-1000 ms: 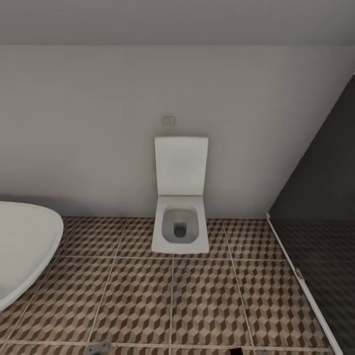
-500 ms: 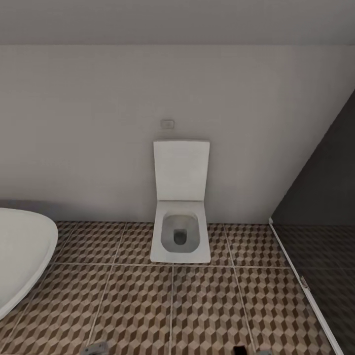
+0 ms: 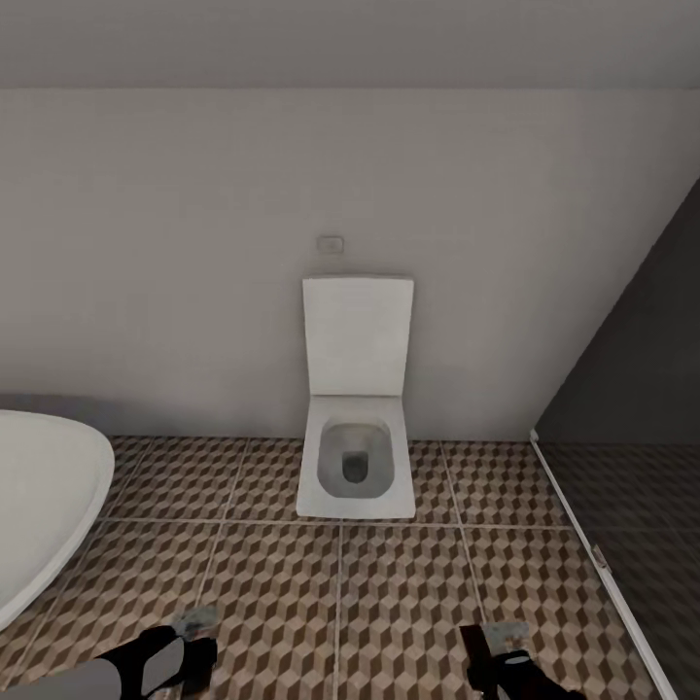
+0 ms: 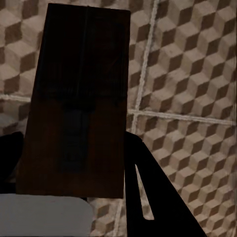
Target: Take the four mousetraps from the cabinet in the bathroom and place them on the bathroom floor. Make sure all four end up on the same floor surface, and ensure that at least two of them are either under or directly next to the same bathroom sink.
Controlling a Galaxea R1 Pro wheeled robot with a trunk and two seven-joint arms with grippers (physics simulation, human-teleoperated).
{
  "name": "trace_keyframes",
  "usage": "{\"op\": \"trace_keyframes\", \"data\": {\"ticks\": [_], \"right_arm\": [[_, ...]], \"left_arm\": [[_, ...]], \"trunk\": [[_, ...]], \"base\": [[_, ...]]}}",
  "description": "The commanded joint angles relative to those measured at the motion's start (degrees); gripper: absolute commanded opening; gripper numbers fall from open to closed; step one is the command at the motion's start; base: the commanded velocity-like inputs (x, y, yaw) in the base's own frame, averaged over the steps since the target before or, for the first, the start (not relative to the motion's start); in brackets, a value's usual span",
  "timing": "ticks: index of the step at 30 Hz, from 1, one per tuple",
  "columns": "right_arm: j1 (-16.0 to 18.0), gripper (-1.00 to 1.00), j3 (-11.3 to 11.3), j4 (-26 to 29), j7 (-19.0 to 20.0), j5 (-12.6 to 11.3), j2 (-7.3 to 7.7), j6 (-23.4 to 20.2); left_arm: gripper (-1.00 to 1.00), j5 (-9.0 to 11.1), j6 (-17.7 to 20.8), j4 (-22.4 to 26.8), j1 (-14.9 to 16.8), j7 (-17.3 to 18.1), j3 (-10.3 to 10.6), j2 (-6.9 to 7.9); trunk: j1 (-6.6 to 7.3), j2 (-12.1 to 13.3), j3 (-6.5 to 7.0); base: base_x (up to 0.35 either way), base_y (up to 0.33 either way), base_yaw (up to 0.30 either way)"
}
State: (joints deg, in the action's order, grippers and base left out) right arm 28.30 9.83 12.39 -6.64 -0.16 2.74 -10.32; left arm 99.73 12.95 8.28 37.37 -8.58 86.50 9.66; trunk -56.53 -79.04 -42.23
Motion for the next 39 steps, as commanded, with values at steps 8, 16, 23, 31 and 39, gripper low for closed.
{"op": "trace_keyframes", "data": {"ticks": [8, 16, 23, 31, 39], "right_arm": [[11.9, -1.0, 0.4, 2.3, -4.7, -0.4, 0.1, -9.5], [22.0, -1.0, 0.4, 2.3, -4.3, -0.4, 0.13, -18.9], [26.4, -1.0, 0.4, 2.1, -4.2, -0.4, -0.05, -21.6], [26.9, -1.0, 0.5, 1.9, -4.0, -0.2, -0.27, -21.8], [26.9, -1.0, 0.6, 2.0, -3.9, -0.1, -0.28, -21.8]], "left_arm": [[-1.0, 0.5, 10.2, 0.2, 11.6, -0.6, 0.0, -0.3], [-1.0, 0.5, 17.3, 0.3, 20.8, -0.6, 0.0, -0.64], [-1.0, 0.5, 18.0, -0.6, 24.6, -0.7, 0.0, -0.73], [-1.0, 0.3, 18.1, -0.2, 24.9, -0.6, 0.0, -3.47], [-1.0, 0.3, 18.1, -0.1, 24.9, -0.6, 0.1, -3.91]], "trunk": [[0.0, 0.0, -0.05], [0.0, 0.0, -0.05], [0.0, 0.0, -0.05], [0.0, 0.0, -0.05], [-1.1, -2.0, -0.95]], "base": [[0.0, 0.0, 0.0], [0.0, 0.0, 0.0], [0.0, 0.0, 0.0], [0.0, 0.0, 0.0], [0.0, 0.0, 0.0]]}}
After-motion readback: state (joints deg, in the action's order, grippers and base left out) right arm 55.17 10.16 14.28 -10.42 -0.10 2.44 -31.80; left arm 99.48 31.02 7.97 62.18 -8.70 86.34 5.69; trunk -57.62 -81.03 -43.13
